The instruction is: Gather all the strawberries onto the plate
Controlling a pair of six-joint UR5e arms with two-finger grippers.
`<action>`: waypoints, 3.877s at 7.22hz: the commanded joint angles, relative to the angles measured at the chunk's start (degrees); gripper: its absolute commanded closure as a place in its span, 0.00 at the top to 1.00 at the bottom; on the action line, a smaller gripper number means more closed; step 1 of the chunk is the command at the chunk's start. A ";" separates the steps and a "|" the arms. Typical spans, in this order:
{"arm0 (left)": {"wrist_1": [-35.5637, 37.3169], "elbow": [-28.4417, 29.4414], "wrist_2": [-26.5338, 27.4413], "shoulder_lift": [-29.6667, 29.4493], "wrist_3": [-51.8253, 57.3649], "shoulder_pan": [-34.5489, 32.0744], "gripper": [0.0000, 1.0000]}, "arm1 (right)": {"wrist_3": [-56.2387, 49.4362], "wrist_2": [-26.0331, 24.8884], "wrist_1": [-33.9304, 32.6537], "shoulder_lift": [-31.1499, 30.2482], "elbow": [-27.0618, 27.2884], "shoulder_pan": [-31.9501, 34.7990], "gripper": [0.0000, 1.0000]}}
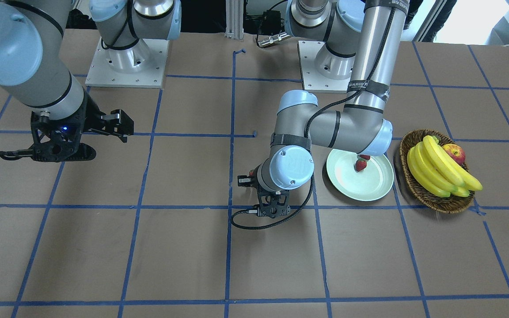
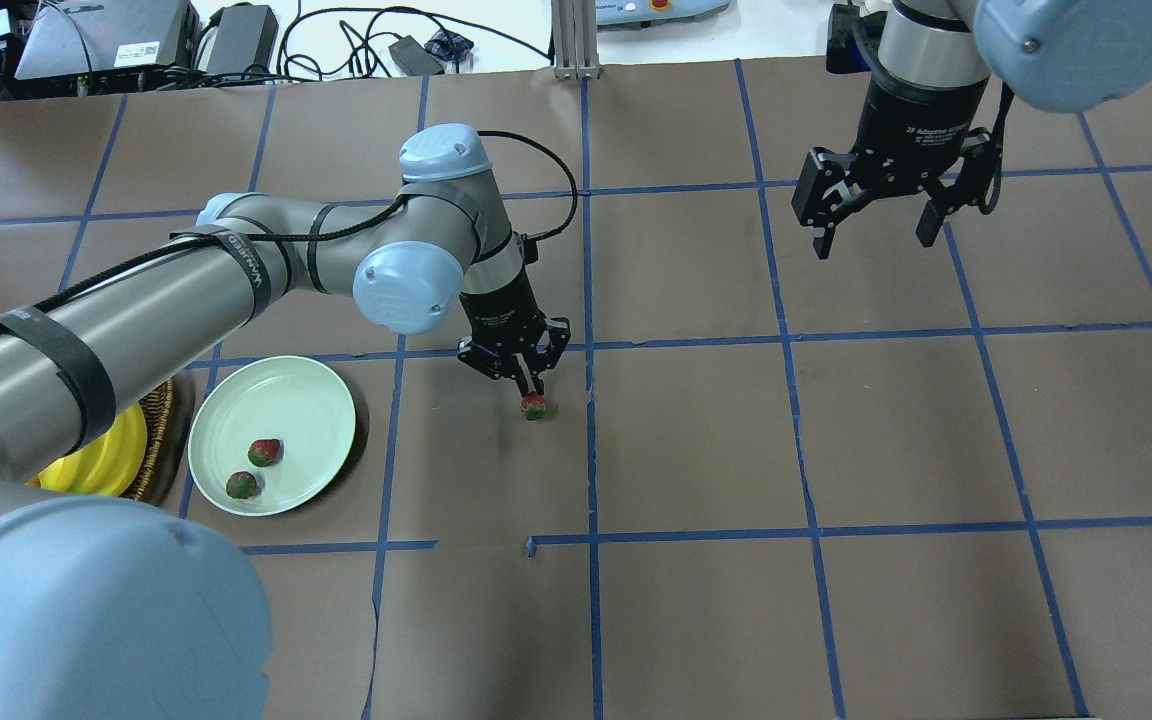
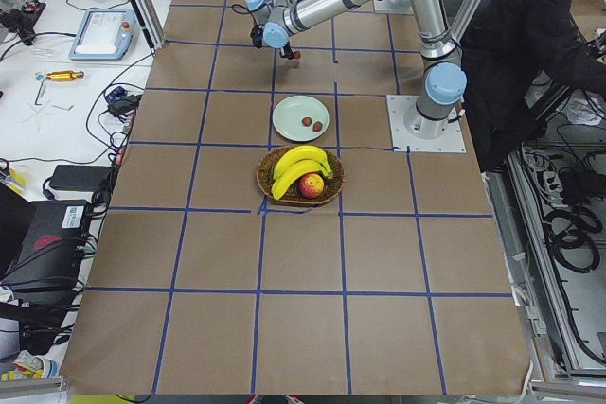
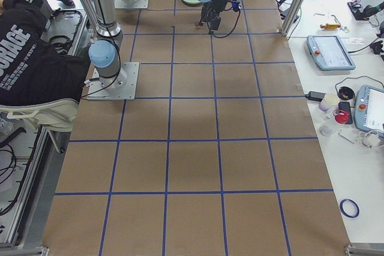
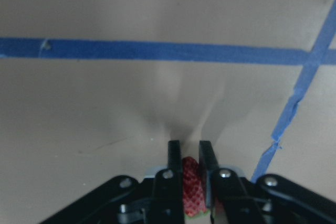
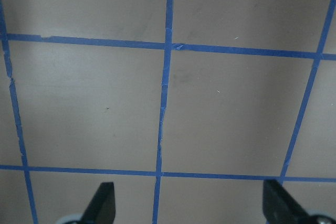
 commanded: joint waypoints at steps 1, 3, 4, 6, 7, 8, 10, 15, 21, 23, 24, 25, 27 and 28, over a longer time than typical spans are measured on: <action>-5.49 2.99 2.79 2.57 2.51 0.41 0.00 | -0.09 -0.03 -0.08 0.00 0.00 0.00 1.00; -13.33 4.07 11.30 4.69 14.70 5.12 0.00 | -0.09 -0.03 -0.08 0.00 0.00 0.00 1.00; -14.39 2.93 15.07 5.22 19.63 8.81 0.00 | -0.09 0.06 -0.17 0.00 0.00 0.00 1.00; -13.79 -0.14 20.89 5.31 28.86 14.71 0.00 | 0.00 0.14 -0.08 0.00 0.00 0.00 1.00; -13.18 -1.29 22.91 4.96 30.82 17.26 0.00 | 0.00 0.14 -0.08 0.00 0.00 0.09 1.00; -12.13 -1.65 24.67 3.74 32.67 18.24 0.00 | 0.00 0.06 -0.08 0.09 0.00 0.09 1.00; -10.99 -3.22 26.28 3.55 33.39 18.43 0.60 | 0.00 0.06 -0.17 0.09 0.00 0.09 1.00; -6.76 3.34 19.42 9.51 29.89 18.08 1.00 | -0.01 0.32 -0.25 -0.17 -0.35 -0.09 1.00; -19.66 7.14 14.14 24.37 16.17 13.45 1.00 | 6.41 0.50 -1.22 -0.44 -0.79 0.62 1.00; -23.53 7.14 13.62 26.39 15.19 10.61 1.00 | 7.82 0.76 -1.05 -0.52 -1.05 0.62 1.00; -24.33 7.14 13.35 27.01 15.11 10.52 1.00 | 7.82 0.93 -1.05 -1.40 -1.14 0.62 1.00; -24.08 6.97 13.09 25.98 14.93 10.61 1.00 | 7.73 1.02 -1.04 -2.01 -1.23 0.70 1.00; -23.99 7.05 13.00 25.87 14.93 10.69 1.00 | 7.73 0.94 -0.78 -3.42 -1.23 1.05 1.00; -23.99 7.05 13.09 26.57 14.93 10.61 1.00 | 7.82 1.11 -0.78 -4.38 -1.23 1.14 1.00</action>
